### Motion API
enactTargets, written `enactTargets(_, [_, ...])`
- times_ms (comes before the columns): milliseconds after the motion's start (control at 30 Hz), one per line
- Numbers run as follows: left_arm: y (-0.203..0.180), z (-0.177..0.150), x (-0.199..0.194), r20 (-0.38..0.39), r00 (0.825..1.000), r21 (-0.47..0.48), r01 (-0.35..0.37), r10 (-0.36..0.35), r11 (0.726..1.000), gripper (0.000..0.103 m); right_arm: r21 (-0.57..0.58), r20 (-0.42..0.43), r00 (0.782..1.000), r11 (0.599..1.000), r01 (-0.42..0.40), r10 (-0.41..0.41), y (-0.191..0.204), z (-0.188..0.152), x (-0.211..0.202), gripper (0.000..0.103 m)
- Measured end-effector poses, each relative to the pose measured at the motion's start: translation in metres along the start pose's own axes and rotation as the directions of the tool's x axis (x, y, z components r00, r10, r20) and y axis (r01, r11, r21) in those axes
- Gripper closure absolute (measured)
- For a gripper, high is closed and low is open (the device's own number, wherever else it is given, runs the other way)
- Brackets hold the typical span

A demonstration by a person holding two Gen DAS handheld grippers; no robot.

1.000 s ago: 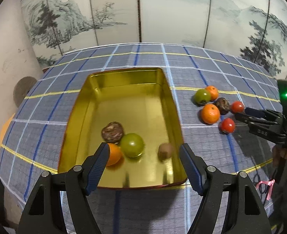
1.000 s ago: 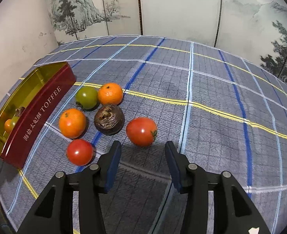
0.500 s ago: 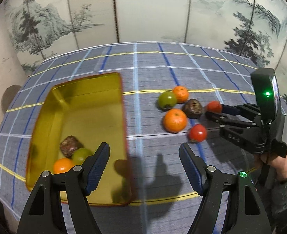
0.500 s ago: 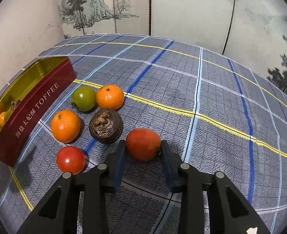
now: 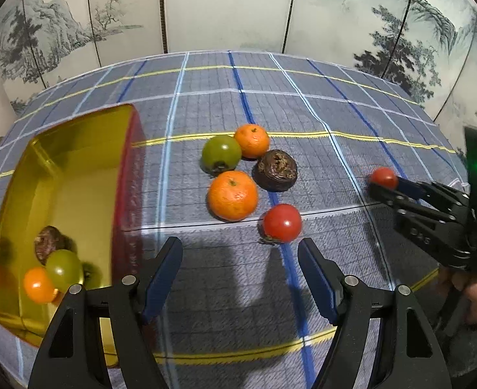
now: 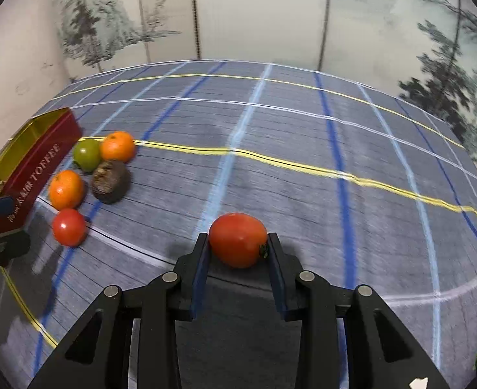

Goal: Organize fruits
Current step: 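Grasp the small red tomato with the left gripper while the right holds the large red tomato, then carry the small red tomato into the gold tin and open the left gripper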

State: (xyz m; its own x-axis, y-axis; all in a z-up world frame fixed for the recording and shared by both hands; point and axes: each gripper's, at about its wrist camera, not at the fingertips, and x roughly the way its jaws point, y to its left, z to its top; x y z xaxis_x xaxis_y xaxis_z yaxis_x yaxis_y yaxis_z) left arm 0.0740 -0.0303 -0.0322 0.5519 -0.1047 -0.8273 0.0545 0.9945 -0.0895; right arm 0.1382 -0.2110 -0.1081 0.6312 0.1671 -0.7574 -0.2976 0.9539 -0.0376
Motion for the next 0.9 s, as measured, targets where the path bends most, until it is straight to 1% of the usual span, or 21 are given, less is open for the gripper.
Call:
enactTargets(100, [-0.003, 0.001, 0.005, -0.006, 1.000, -0.003, 0.005, -0.005, 1.000, 0.029, 0.021, -0.001, 1.000, 0.999, 0.024, -0.024, -0.013, -0.004, -0.004, 0.071])
enactTargets(267, [-0.008, 0.003, 0.012, -0.015, 1.000, 0.003, 0.024, -0.024, 1.000, 0.030, 0.047, 0.000, 1.000, 0.999, 0.025, -0.025, -0.022, -0.006, -0.005, 0.071])
enactTargets(367, [-0.012, 0.005, 0.017, -0.023, 0.999, 0.011, 0.043, -0.043, 0.999, 0.037, 0.042, -0.001, 1.000, 0.999, 0.028, -0.028, -0.020, -0.005, -0.005, 0.070])
enactTargets(500, [-0.018, 0.007, 0.025, -0.045, 0.998, 0.026, 0.051, -0.050, 0.998, 0.044, 0.048, 0.000, 1.000, 0.999, 0.019, -0.019, -0.022, -0.006, -0.005, 0.070])
enactTargets(767, [-0.025, 0.011, 0.041, -0.076, 0.997, 0.039, 0.030, -0.027, 0.999, 0.054, 0.054, 0.001, 1.000, 0.998, 0.010, -0.010, -0.023, -0.006, -0.005, 0.069])
enactTargets(833, [-0.027, 0.012, 0.042, -0.071, 0.997, 0.050, 0.028, -0.024, 0.998, 0.057, 0.054, 0.001, 1.000, 0.998, 0.009, -0.009, -0.022, -0.006, -0.005, 0.069])
enactTargets(867, [-0.028, 0.012, 0.041, -0.068, 0.997, 0.055, 0.028, -0.025, 0.998, 0.061, 0.054, 0.001, 1.000, 0.998, 0.010, -0.010, -0.022, -0.006, -0.005, 0.069])
enactTargets(900, [-0.029, 0.012, 0.042, -0.067, 0.997, 0.057, 0.031, -0.027, 0.998, 0.068, 0.054, 0.001, 1.000, 0.999, 0.009, -0.009, -0.022, -0.006, -0.005, 0.069])
